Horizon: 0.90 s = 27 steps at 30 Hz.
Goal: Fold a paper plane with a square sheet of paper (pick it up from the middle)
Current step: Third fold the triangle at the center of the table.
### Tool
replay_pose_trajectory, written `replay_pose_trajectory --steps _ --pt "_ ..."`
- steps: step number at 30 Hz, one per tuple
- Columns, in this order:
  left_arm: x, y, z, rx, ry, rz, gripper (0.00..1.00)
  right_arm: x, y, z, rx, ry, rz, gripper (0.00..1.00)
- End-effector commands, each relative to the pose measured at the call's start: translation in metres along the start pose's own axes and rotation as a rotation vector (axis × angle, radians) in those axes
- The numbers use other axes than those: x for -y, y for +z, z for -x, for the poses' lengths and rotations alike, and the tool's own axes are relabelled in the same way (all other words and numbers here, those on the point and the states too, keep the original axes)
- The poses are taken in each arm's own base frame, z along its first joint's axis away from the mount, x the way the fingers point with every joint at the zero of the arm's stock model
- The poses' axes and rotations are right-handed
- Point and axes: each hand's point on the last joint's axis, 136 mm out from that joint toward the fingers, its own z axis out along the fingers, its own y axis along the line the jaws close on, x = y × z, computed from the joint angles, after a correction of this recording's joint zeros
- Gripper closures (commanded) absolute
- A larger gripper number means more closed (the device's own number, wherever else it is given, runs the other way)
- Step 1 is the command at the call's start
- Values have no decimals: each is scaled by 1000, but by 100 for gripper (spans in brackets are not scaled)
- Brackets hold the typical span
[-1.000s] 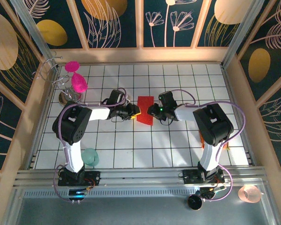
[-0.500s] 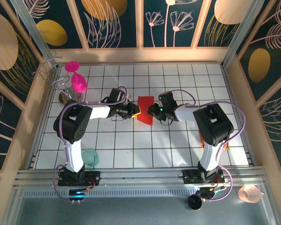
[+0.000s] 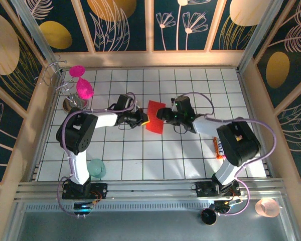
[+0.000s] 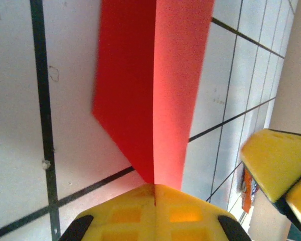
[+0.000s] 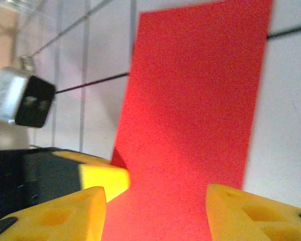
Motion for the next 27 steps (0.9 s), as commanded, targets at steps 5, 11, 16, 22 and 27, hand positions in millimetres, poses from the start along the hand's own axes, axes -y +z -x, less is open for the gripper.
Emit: replay_pose_trajectory --steps 5,11,16,22,27 --pt "21 -21 0 58 -75 -82 100 -44 -30 20 249 -371 54 37" --pt "22 -23 -4 63 -162 -133 100 -84 -28 -10 298 -703 76 38" --pt "17 -20 -6 59 -181 -128 100 -83 -16 -29 283 -813 64 37" --pt "17 -19 -5 55 -185 -127 100 -74 -5 -58 265 -1002 50 35" --pt "16 -18 -5 55 -183 -123 100 -55 8 -70 218 -1085 -41 32"
